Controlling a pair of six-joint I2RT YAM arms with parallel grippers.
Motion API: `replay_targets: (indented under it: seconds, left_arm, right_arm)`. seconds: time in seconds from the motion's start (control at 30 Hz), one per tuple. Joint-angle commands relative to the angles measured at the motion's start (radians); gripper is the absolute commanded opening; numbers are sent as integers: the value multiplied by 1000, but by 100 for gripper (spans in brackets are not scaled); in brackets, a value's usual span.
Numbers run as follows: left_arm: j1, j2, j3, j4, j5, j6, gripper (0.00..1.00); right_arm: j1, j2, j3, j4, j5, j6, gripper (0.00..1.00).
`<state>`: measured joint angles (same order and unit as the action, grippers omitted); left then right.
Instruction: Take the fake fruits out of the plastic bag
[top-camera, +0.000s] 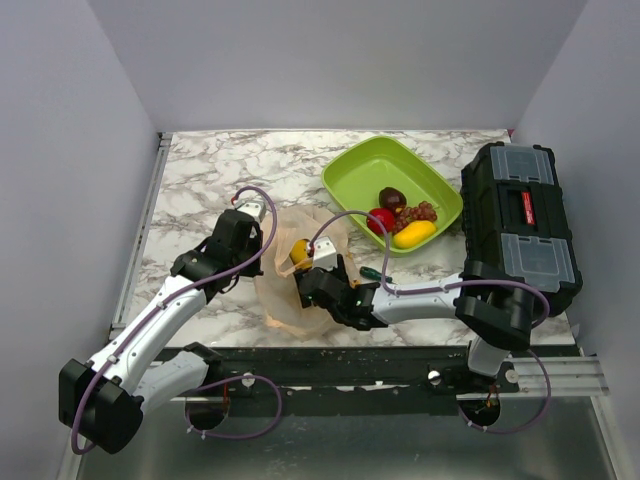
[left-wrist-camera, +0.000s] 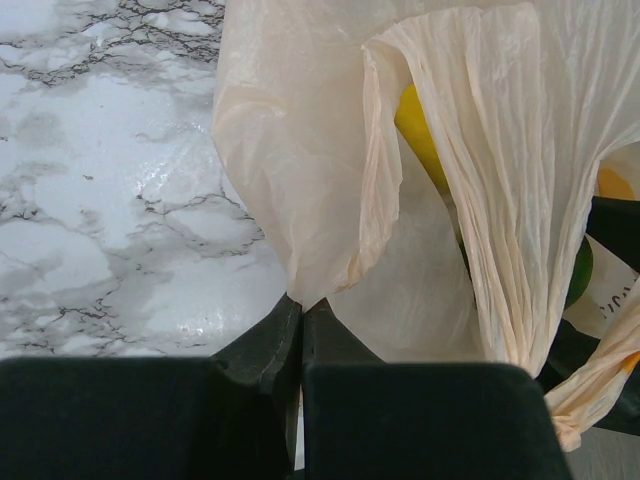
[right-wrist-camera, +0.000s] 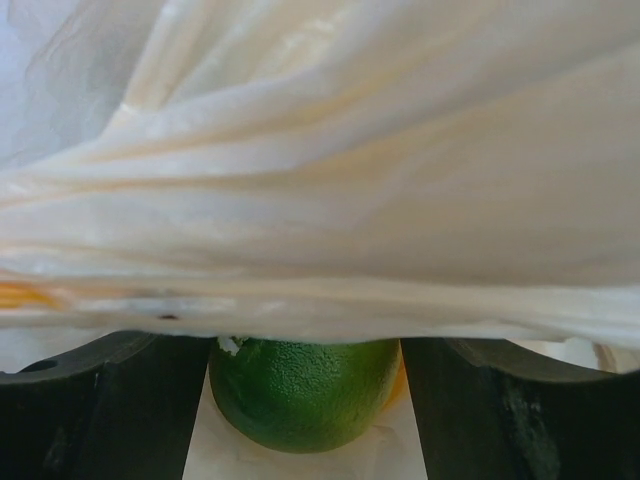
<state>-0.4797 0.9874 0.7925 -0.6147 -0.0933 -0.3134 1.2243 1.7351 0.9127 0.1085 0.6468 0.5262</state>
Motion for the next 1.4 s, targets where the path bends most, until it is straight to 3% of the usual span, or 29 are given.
replay_targets:
  seconds: [0.0,0.07,0.23,0.4,0.73,1.23,1.37]
  left_arm:
    - [2,6,-2,12,24,10,0]
    - [2,7,-3,11,24,10,0]
    - [2,7,-4,10,21,10,0]
    - [1,3,-5,12,25,8,0]
    - [1,-3,-5,12,31,7,0]
    - [1,-1,-9,12,26,7,0]
    - [2,0,-6,10,24,7,0]
  right_arm:
    - [5,29,-10,-24,-37,7,74]
    - [4,27,-5,-24,-36,1,69]
    - [4,5,20,-30,-38,-19,45]
    - [5,-67,25,-25,-13,-39,35]
    - [4,-200,0,14,10,-66,27]
    - [4,-408,-142,294,-260,-69,19]
    - [4,-497,-163,294,-237,-83,17]
